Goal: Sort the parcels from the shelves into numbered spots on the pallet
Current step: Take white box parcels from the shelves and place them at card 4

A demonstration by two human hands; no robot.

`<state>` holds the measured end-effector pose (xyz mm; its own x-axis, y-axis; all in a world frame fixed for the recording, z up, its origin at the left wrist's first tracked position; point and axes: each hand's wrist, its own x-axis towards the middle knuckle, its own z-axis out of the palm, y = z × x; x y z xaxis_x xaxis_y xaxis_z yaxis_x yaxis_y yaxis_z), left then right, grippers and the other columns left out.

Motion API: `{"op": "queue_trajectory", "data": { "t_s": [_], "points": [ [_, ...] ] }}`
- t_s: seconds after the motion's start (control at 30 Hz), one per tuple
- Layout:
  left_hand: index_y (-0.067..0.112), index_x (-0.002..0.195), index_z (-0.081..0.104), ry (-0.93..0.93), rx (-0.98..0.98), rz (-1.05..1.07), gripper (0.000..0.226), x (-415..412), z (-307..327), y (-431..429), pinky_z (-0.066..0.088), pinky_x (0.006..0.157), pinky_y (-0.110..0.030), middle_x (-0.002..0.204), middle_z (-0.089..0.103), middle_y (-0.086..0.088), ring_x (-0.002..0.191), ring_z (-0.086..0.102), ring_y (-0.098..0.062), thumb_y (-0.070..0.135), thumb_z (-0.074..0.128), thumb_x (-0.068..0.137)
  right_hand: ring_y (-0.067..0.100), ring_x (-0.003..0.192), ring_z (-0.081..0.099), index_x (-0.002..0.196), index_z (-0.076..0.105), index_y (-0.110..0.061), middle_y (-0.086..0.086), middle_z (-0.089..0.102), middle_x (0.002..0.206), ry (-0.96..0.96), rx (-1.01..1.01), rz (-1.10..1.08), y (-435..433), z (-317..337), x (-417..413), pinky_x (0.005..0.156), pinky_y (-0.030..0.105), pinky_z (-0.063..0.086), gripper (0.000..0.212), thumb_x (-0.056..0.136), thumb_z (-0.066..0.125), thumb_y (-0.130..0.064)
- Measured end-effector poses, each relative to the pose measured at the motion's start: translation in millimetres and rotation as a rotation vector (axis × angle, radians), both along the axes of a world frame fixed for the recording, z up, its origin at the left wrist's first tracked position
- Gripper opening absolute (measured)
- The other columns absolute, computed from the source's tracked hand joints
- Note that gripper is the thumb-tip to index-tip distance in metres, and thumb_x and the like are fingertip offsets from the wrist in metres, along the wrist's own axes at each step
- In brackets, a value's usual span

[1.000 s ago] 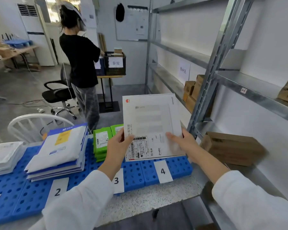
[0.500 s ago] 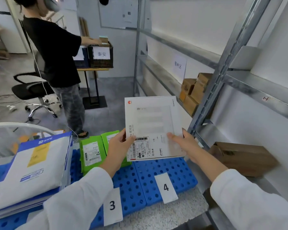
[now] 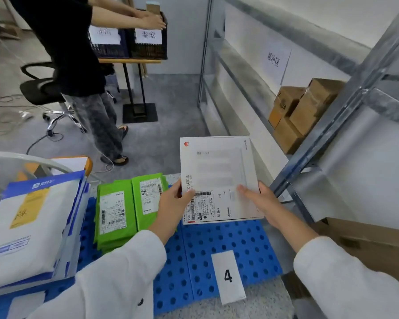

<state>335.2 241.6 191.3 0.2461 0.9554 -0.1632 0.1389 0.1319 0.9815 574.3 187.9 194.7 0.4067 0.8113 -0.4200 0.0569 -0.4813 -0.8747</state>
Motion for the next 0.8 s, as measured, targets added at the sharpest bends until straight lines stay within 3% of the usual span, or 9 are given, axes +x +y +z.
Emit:
{"op": "queue_trajectory", "data": {
  "t_s": [0.1, 0.27, 0.43, 0.6, 0.8],
  "points": [
    [0.031, 0.111, 0.065, 0.021, -0.062, 0.026, 0.026, 18, -16, 12, 0.047, 0.065, -0.005, 0.093, 0.070, 0.020, 0.079, 0.065, 0.010, 0.014, 0.061, 0.092, 0.014, 0.105, 0.063, 0.123, 0.054, -0.032, -0.011, 0.067, 0.113, 0.040, -0.039, 0.054, 19, -21, 19, 0.097, 0.044, 0.050, 0.050, 0.079, 0.073, -0.045],
    [0.036, 0.107, 0.066, 0.062, -0.158, 0.041, 0.027, 39, -44, 30, 0.056, 0.085, -0.028, 0.101, 0.073, 0.010, 0.095, 0.069, -0.012, 0.014, 0.062, 0.092, 0.017, 0.107, 0.063, 0.121, 0.057, -0.028, -0.009, 0.068, 0.113, 0.090, -0.141, 0.091, 43, -60, 45, 0.099, 0.044, 0.048, 0.061, 0.069, 0.077, -0.056],
    [0.026, 0.112, 0.068, 0.086, -0.290, 0.104, 0.026, 48, -72, 37, 0.056, 0.088, -0.041, 0.102, 0.074, 0.006, 0.096, 0.070, -0.017, 0.013, 0.061, 0.091, 0.015, 0.108, 0.061, 0.122, 0.056, -0.030, -0.011, 0.067, 0.114, 0.118, -0.207, 0.147, 58, -93, 52, 0.098, 0.043, 0.048, 0.066, 0.066, 0.077, -0.058],
    [0.035, 0.102, 0.067, 0.112, -0.353, 0.142, 0.025, 54, -92, 36, 0.057, 0.086, -0.039, 0.099, 0.074, 0.008, 0.094, 0.070, -0.016, 0.013, 0.061, 0.090, 0.017, 0.107, 0.060, 0.122, 0.054, -0.025, -0.007, 0.064, 0.115, 0.104, -0.265, 0.177, 64, -111, 54, 0.097, 0.042, 0.049, 0.049, 0.080, 0.074, -0.040],
    [0.026, 0.107, 0.067, 0.125, -0.414, 0.201, 0.024, 62, -110, 37, 0.058, 0.083, -0.040, 0.100, 0.073, 0.002, 0.092, 0.070, -0.018, 0.010, 0.058, 0.091, 0.019, 0.112, 0.056, 0.131, 0.049, -0.025, -0.005, 0.061, 0.122, 0.082, -0.279, 0.171, 65, -127, 54, 0.099, 0.043, 0.048, 0.054, 0.083, 0.073, -0.033]
  ]
}}
